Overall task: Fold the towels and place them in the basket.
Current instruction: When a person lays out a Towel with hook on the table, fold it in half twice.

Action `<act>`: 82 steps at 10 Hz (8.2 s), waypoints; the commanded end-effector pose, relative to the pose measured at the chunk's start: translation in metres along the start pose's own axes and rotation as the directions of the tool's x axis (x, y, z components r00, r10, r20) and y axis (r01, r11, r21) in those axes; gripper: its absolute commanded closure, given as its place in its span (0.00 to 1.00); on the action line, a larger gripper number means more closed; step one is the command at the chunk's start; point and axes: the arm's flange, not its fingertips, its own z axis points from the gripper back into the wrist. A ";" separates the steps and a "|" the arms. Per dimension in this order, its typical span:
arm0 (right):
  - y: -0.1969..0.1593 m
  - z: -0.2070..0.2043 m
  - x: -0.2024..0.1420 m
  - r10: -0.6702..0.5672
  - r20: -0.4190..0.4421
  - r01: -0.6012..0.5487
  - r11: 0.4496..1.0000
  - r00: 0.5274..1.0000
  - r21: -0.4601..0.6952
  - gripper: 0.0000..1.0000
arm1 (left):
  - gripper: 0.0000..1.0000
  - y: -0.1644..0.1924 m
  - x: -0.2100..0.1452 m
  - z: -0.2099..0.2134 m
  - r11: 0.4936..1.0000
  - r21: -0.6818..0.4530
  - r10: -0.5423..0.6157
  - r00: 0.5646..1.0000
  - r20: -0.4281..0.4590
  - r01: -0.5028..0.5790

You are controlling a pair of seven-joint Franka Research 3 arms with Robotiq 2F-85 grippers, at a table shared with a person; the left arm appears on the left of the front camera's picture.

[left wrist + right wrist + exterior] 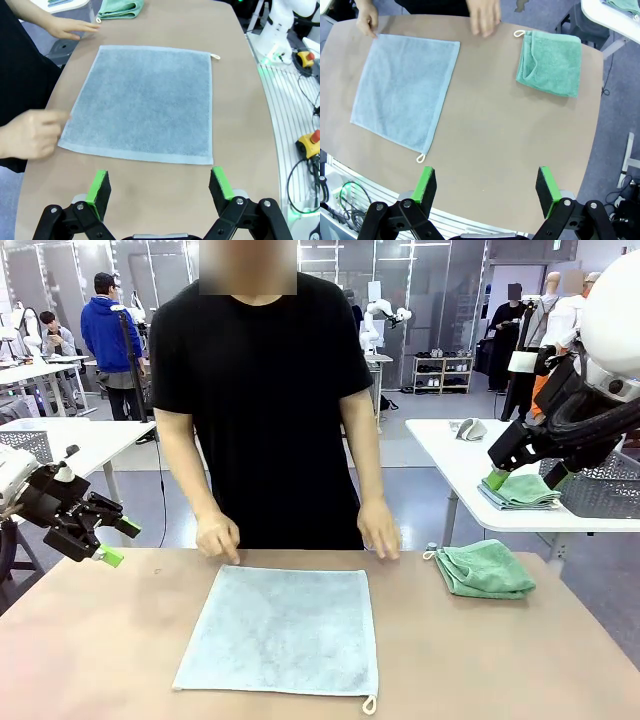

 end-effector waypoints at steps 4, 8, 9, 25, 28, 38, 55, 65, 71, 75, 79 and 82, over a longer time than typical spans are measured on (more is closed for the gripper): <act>0.000 -0.001 0.000 0.000 -0.002 0.000 1.000 1.000 -0.002 0.00 | 0.00 0.000 0.000 0.000 1.000 0.000 0.000 1.000 0.001 0.000; 0.025 0.006 0.007 0.205 0.041 -0.207 0.978 0.978 0.032 0.00 | 0.00 -0.005 0.025 -0.003 0.999 0.031 -0.024 0.999 -0.045 0.025; 0.045 0.009 0.009 0.306 0.067 -0.309 0.950 0.950 0.049 0.00 | 0.00 -0.010 0.042 -0.007 0.998 0.041 -0.049 0.997 -0.065 0.052; 0.227 -0.195 -0.080 0.955 -0.257 -0.966 0.197 0.151 0.165 0.00 | 0.00 -0.098 0.110 -0.167 0.980 0.039 -0.113 0.701 -0.705 0.197; 0.229 -0.217 -0.065 0.952 -0.263 -0.940 0.226 0.157 0.256 0.00 | 0.00 -0.105 0.102 -0.171 0.983 0.024 -0.111 0.700 -0.705 0.181; 0.232 -0.229 -0.066 0.943 -0.282 -0.933 0.250 0.174 0.260 0.00 | 0.00 -0.102 0.098 -0.168 0.987 -0.003 -0.115 0.705 -0.700 0.159; 0.196 -0.307 -0.101 0.958 -0.215 -0.898 0.256 0.187 0.358 0.00 | 0.00 -0.128 0.040 -0.241 0.990 -0.016 -0.108 0.673 -0.732 0.142; 0.186 -0.318 -0.122 0.955 -0.199 -0.886 0.280 0.219 0.371 0.00 | 0.00 -0.117 0.028 -0.245 0.984 -0.027 -0.138 0.674 -0.726 0.174; 0.187 -0.324 -0.121 0.955 -0.187 -0.889 0.286 0.232 0.357 0.00 | 0.00 -0.113 0.027 -0.246 0.983 -0.036 -0.148 0.670 -0.728 0.178; 0.186 -0.325 -0.121 0.952 -0.186 -0.891 0.295 0.243 0.346 0.00 | 0.00 -0.108 0.021 -0.252 0.983 -0.052 -0.157 0.670 -0.726 0.174; 0.186 -0.324 -0.121 0.952 -0.185 -0.891 0.297 0.246 0.344 0.00 | 0.00 -0.107 0.018 -0.253 0.984 -0.054 -0.155 0.672 -0.724 0.170; 0.185 -0.326 -0.121 0.952 -0.183 -0.889 0.297 0.247 0.347 0.00 | 0.00 -0.107 0.018 -0.255 0.984 -0.057 -0.157 0.670 -0.726 0.168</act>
